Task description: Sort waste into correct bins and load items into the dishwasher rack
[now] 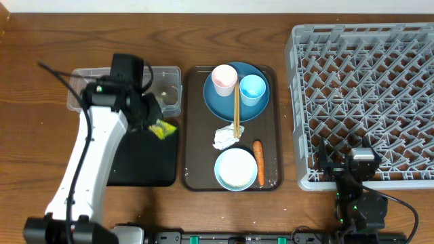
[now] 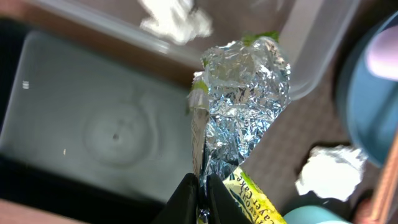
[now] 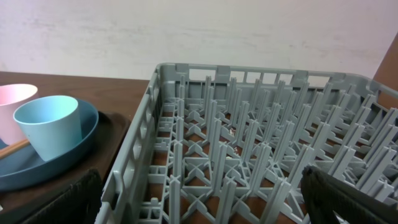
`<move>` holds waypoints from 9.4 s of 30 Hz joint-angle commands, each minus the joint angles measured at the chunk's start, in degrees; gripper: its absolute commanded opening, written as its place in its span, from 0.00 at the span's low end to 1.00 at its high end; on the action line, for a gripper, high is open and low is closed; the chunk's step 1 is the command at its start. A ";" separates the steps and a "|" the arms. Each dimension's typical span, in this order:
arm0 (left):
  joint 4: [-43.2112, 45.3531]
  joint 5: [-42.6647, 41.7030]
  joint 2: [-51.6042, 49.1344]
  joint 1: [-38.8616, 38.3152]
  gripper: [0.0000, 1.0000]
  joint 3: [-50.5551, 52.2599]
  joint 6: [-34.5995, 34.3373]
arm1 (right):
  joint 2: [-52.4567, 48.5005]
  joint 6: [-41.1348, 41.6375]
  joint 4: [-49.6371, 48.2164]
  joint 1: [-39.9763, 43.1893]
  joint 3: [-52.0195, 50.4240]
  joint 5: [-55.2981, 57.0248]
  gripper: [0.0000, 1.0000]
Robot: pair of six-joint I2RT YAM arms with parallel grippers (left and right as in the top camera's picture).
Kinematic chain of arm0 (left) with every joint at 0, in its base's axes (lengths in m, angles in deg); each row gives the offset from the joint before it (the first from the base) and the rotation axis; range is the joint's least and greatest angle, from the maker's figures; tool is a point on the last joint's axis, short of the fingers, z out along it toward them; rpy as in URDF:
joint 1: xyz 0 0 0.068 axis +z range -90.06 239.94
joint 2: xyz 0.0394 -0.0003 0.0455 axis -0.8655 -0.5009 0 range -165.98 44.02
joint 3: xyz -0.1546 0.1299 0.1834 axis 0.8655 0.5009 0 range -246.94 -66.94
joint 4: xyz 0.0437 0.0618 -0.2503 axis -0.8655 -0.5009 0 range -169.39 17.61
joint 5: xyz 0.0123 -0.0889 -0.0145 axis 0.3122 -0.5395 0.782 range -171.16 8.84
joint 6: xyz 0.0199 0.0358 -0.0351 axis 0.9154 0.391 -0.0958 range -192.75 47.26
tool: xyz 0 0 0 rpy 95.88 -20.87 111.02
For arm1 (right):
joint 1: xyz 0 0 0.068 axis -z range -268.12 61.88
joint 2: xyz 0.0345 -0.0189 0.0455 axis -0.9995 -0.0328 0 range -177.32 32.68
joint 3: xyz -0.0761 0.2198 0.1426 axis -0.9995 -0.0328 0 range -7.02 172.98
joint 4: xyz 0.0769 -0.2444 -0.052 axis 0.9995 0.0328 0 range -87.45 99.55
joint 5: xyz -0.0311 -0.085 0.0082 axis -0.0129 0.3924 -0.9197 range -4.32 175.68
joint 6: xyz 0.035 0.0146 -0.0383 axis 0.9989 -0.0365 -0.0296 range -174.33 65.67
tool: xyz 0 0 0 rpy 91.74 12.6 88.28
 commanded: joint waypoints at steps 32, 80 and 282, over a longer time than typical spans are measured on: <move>14.86 1.79 -10.60 11.32 0.09 -4.85 -0.55 | 0.28 -0.24 0.07 -0.68 -0.22 0.37 0.99; 12.92 -2.19 0.79 9.44 0.74 -5.31 -3.56 | 0.26 -0.24 0.07 -0.68 -0.22 0.37 0.99; 28.11 -0.57 -8.76 -30.69 0.62 17.90 -1.44 | 0.26 -0.24 0.07 -0.68 -0.22 0.37 0.99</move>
